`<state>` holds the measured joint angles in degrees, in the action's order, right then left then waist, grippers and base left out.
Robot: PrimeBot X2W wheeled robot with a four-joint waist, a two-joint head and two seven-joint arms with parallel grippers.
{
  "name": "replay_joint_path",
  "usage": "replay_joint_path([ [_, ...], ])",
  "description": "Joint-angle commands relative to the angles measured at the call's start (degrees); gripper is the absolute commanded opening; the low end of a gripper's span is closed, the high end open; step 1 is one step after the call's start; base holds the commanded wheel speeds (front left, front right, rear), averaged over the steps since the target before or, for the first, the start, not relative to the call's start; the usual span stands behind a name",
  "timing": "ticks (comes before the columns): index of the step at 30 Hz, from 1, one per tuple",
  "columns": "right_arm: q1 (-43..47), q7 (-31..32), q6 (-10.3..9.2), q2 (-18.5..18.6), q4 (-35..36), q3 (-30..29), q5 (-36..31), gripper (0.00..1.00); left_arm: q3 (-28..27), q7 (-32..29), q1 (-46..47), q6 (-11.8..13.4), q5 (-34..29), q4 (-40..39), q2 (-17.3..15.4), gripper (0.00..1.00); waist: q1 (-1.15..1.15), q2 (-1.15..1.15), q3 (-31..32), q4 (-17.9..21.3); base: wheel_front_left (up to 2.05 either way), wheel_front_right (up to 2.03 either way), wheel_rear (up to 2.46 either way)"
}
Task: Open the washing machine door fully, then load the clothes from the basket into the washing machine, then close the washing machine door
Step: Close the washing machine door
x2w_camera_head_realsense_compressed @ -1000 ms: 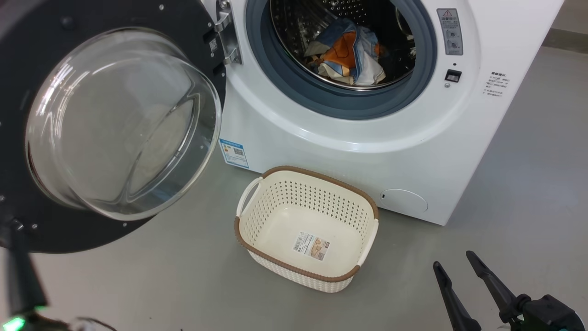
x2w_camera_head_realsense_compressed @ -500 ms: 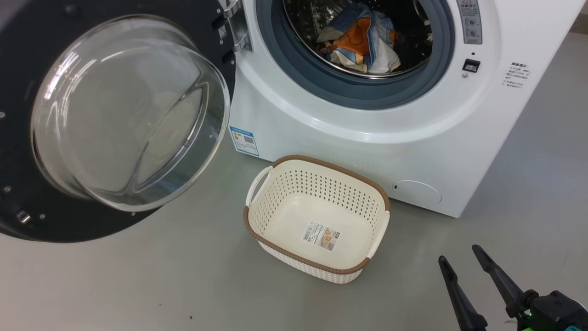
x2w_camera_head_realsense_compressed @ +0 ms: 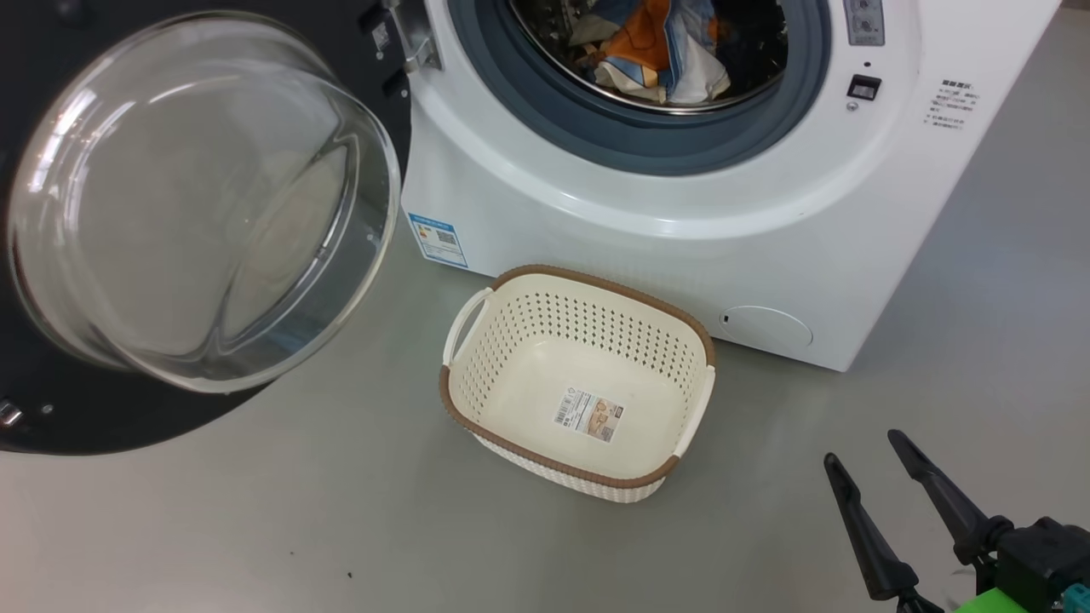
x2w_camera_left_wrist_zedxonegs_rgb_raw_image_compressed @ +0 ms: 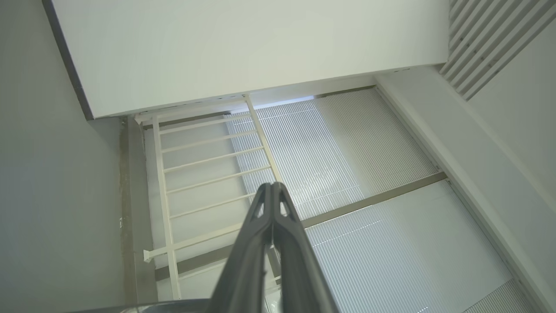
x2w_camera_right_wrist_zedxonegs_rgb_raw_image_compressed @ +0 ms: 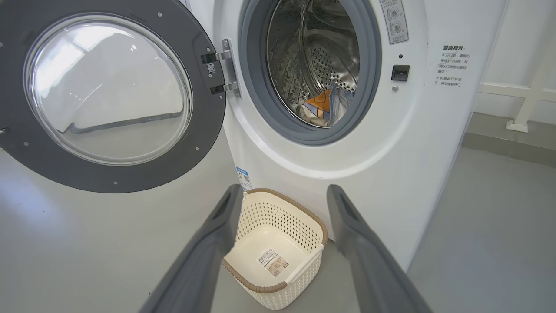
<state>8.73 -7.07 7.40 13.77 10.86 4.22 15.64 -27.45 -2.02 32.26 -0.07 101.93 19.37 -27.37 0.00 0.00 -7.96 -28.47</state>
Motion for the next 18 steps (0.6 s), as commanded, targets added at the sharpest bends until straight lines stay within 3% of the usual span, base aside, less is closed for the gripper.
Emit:
replay_joint_path([
  [1,-2.05,0.18,0.09,1.33,2.01,0.81,-0.41,1.00,-2.34,-0.77,2.04,0.96,1.19,1.61,-4.50,0.00,0.00,0.00,-0.69,0.66,0.00,0.00,0.00],
  [6,-2.10,0.49,0.09,2.08,2.54,0.75,-0.12,1.00,-2.65,-0.90,1.96,3.32,0.84,7.89,-5.85,0.00,0.00,0.00,-1.55,1.21,0.00,0.00,0.00],
  [18,-2.72,1.24,0.09,3.30,3.35,1.07,0.25,1.00,0.62,-3.97,1.23,4.92,-1.70,13.26,-7.76,0.00,0.00,0.00,-2.94,2.00,0.00,0.00,0.00],
])
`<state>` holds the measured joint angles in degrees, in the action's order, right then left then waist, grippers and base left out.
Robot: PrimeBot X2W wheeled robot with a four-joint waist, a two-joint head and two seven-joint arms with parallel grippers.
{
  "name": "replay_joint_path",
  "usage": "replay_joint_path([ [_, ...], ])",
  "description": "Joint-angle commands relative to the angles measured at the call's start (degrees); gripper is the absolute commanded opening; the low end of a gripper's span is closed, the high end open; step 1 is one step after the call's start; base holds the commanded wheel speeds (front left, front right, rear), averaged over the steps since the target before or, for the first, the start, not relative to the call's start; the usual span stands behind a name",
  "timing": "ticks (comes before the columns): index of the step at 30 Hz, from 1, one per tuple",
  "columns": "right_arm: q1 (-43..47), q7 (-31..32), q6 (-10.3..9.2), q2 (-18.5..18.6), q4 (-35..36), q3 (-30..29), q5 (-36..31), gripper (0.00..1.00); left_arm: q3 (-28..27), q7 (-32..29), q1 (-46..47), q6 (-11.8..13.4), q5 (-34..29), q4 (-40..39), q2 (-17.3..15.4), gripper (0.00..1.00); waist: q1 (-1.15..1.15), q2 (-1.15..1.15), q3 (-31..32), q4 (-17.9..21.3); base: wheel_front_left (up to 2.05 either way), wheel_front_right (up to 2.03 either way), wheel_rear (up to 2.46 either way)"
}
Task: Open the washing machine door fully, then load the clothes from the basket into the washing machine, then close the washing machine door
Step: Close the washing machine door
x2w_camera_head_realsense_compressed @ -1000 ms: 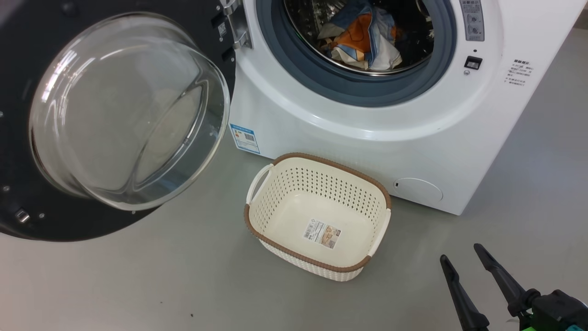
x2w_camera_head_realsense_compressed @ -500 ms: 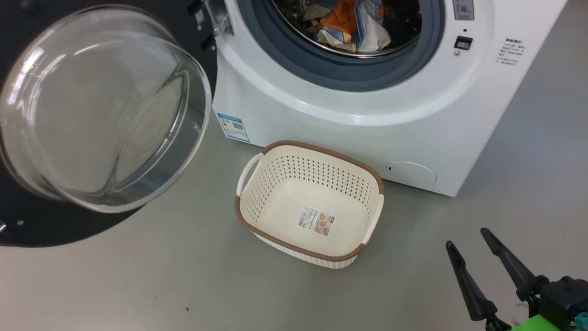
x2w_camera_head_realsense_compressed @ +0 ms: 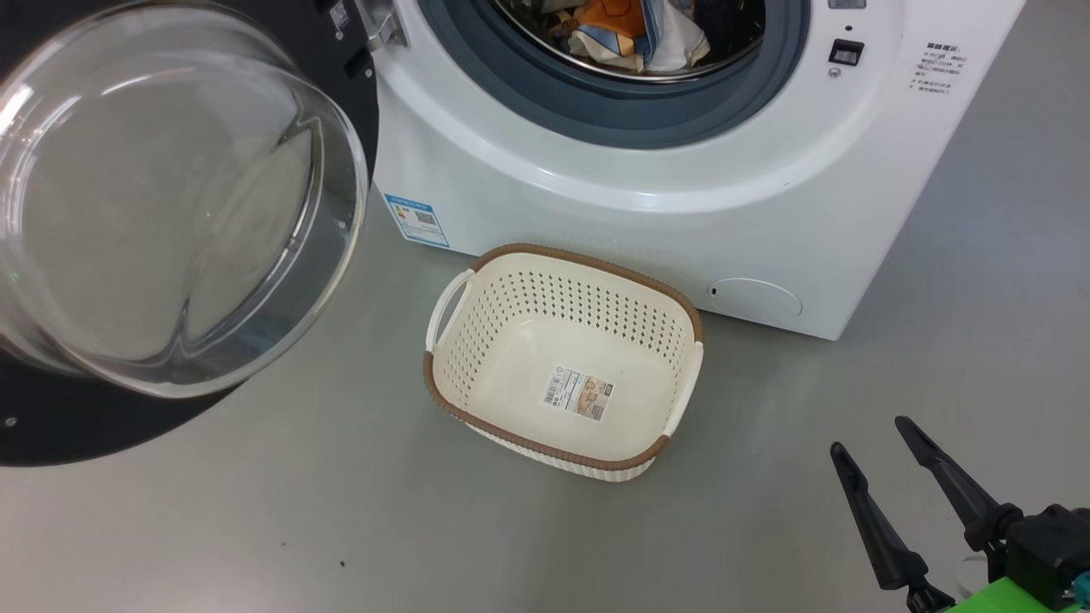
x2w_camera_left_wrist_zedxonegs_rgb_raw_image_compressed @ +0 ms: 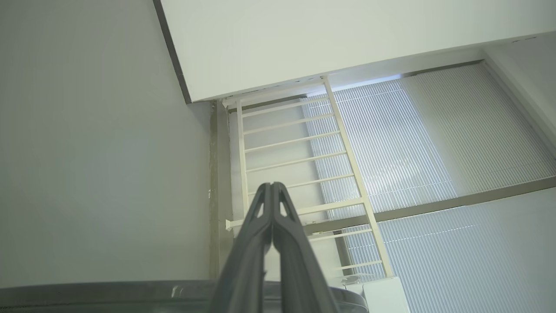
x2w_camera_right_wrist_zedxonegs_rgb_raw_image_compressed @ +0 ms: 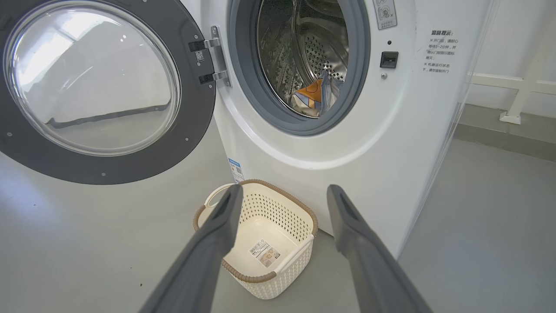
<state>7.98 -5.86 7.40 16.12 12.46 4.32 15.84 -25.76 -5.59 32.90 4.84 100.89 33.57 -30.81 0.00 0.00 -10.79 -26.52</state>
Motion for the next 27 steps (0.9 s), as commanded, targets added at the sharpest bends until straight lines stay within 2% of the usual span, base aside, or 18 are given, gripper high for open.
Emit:
replay_joint_path([
  [1,-2.00,0.05,0.09,1.05,1.78,0.97,0.10,1.00,-0.76,-0.82,0.74,0.11,-0.70,-0.73,-4.29,0.00,0.00,0.00,-0.24,0.08,0.00,0.00,0.00],
  [8,-2.67,0.47,0.09,1.66,2.40,1.43,0.71,1.00,2.95,-4.19,0.84,1.01,-2.62,-0.50,-5.02,0.00,0.00,0.00,-1.66,0.65,0.00,0.00,0.00],
  [15,-3.17,0.59,0.09,2.32,2.88,1.13,1.05,1.00,3.55,-3.98,1.04,1.49,-3.25,0.05,-4.50,0.00,0.00,0.00,-3.27,1.58,0.00,0.00,0.00],
  [27,-3.34,0.65,0.09,2.72,2.92,0.78,1.24,1.00,5.61,-6.54,0.72,0.57,-4.38,1.37,-4.52,0.00,0.00,0.00,-3.89,1.42,0.00,0.00,0.00],
])
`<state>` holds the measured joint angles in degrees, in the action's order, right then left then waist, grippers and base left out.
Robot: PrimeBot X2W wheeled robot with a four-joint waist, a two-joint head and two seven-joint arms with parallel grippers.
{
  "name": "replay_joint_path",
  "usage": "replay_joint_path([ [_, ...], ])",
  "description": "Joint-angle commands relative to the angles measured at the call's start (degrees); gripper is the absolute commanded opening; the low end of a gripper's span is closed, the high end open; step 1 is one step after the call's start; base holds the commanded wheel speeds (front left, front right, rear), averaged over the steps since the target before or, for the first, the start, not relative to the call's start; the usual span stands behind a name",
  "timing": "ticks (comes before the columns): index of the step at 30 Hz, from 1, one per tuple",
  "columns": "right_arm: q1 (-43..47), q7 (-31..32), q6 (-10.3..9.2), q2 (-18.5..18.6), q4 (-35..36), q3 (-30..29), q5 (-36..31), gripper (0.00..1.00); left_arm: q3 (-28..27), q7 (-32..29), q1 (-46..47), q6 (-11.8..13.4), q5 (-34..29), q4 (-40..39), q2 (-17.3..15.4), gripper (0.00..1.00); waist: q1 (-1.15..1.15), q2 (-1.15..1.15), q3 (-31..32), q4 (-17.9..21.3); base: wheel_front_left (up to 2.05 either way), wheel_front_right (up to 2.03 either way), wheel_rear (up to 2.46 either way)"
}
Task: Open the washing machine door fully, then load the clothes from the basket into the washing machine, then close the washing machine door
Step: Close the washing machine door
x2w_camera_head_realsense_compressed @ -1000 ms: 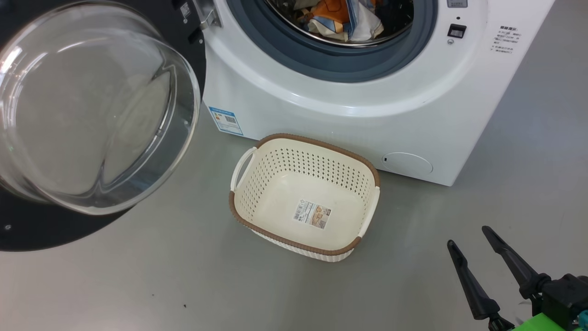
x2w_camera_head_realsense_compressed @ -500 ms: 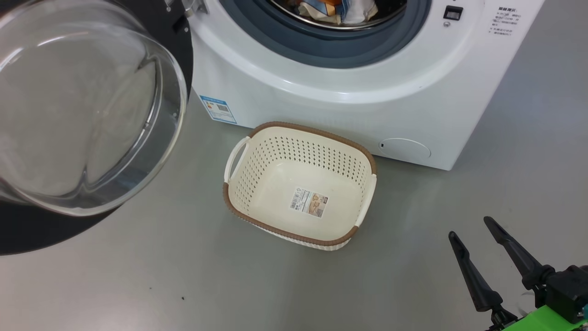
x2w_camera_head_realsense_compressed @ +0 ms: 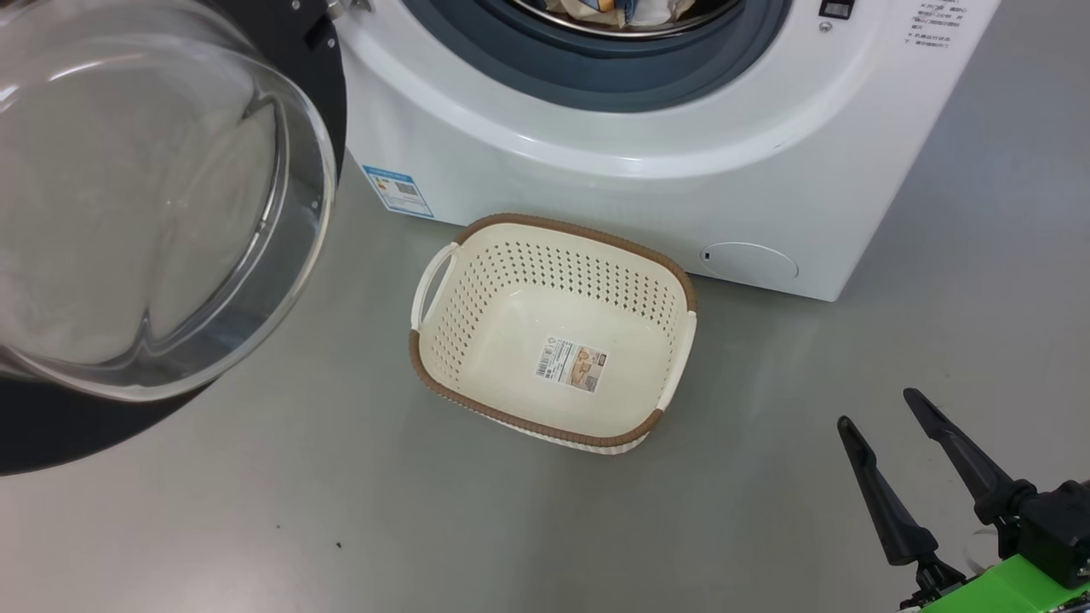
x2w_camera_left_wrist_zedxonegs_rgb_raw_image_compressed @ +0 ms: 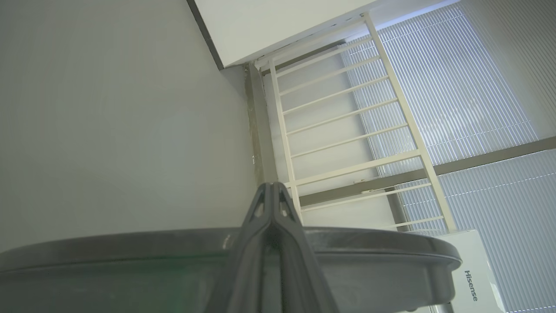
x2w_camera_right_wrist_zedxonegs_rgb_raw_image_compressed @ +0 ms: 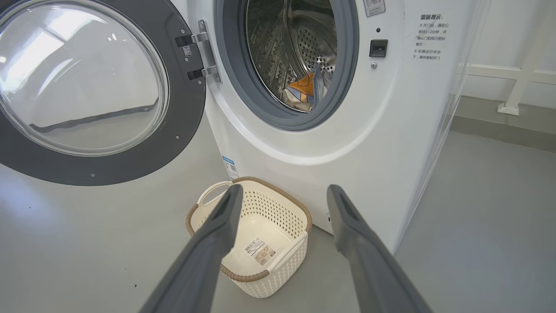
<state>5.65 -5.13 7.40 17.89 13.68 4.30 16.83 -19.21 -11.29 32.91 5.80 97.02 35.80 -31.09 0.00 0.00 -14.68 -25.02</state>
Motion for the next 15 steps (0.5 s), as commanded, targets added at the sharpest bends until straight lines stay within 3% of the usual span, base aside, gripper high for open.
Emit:
replay_joint_path([
  [1,-1.01,-0.08,0.09,0.97,1.70,0.77,0.26,1.00,-0.57,-1.51,0.53,-0.44,-0.59,-0.97,-4.33,0.00,0.00,0.00,-0.02,-0.19,0.00,0.00,0.00],
  [15,-0.97,0.03,0.09,1.02,1.82,0.76,0.24,1.00,2.13,-11.90,-4.52,0.25,1.20,-8.01,-4.44,0.00,0.00,0.00,-0.15,-1.20,0.00,0.00,0.00],
])
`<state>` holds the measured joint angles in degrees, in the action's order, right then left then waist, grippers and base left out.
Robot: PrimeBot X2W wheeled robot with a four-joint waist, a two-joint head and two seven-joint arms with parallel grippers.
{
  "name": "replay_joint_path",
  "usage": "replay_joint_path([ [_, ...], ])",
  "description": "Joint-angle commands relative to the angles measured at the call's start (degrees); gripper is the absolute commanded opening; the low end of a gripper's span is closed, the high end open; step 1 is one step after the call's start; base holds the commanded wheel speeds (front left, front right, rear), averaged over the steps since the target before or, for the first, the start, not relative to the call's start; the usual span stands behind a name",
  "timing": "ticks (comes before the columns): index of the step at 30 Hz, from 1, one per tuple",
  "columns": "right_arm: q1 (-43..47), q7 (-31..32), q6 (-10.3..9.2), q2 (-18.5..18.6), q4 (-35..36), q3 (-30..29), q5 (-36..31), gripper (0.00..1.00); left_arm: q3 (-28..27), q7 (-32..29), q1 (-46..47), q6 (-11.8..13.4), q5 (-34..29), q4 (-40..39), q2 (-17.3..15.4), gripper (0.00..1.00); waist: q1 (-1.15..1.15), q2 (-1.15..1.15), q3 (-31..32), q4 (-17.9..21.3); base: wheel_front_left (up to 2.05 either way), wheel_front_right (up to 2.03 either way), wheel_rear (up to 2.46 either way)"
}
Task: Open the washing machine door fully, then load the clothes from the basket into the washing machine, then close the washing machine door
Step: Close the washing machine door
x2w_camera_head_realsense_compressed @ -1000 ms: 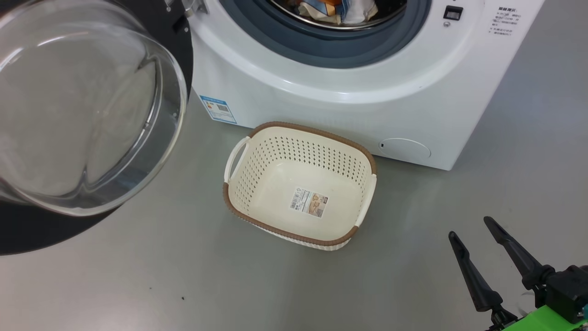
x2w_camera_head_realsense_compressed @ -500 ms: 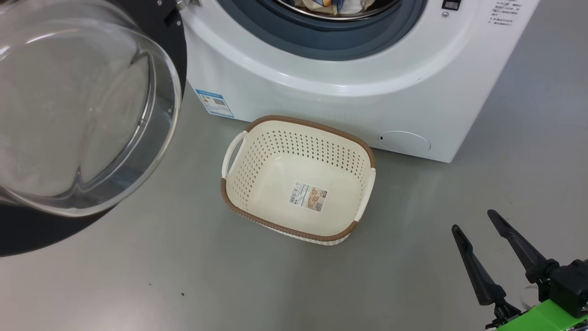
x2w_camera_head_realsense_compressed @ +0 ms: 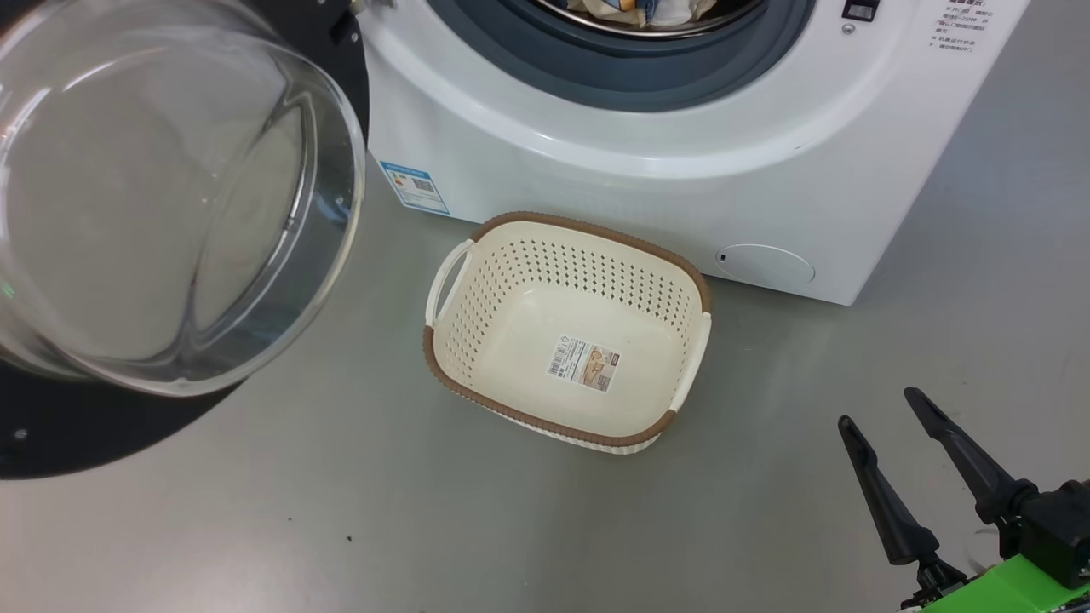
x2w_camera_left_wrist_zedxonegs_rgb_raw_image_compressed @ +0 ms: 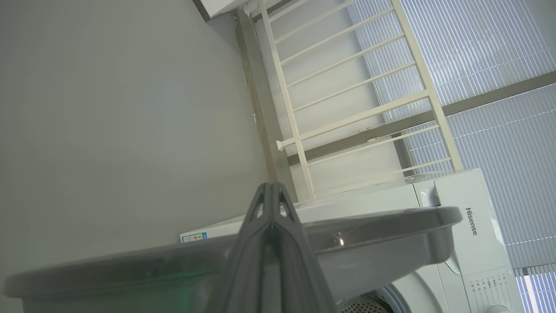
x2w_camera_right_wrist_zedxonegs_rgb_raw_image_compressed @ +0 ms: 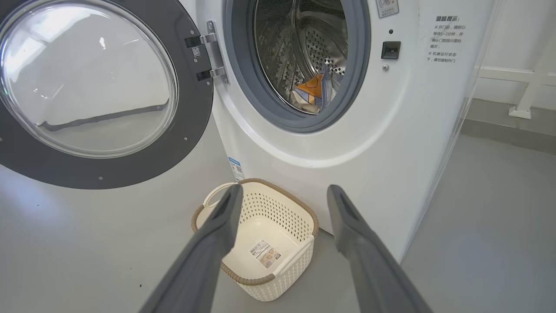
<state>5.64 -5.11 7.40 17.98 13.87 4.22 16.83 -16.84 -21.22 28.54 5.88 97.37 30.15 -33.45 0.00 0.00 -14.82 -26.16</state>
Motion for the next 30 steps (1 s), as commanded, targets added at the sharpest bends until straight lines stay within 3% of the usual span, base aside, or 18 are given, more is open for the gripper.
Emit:
replay_joint_path([
  [1,-0.94,0.04,0.09,0.91,1.68,0.85,0.21,1.00,-0.13,-2.82,-0.67,0.32,1.18,-3.36,-1.97,0.00,0.00,0.00,0.00,-0.13,0.00,0.00,0.00],
  [15,-0.86,0.15,0.09,0.50,1.77,0.50,-0.04,1.00,-0.93,-10.49,-7.54,2.06,6.97,-18.22,1.36,0.00,0.00,0.00,0.46,-0.72,0.00,0.00,0.00],
  [22,-0.86,-0.05,0.09,0.35,2.06,-0.15,-0.11,1.00,-0.40,-14.23,-10.31,0.42,9.24,-24.11,3.10,0.00,0.00,0.00,0.15,-0.67,0.00,0.00,0.00],
  [30,-1.25,-0.39,0.09,0.12,2.04,-0.36,-0.11,1.00,1.13,-19.44,-12.27,-3.19,10.41,-26.36,3.12,0.00,0.00,0.00,-0.11,-0.02,0.00,0.00,0.00],
])
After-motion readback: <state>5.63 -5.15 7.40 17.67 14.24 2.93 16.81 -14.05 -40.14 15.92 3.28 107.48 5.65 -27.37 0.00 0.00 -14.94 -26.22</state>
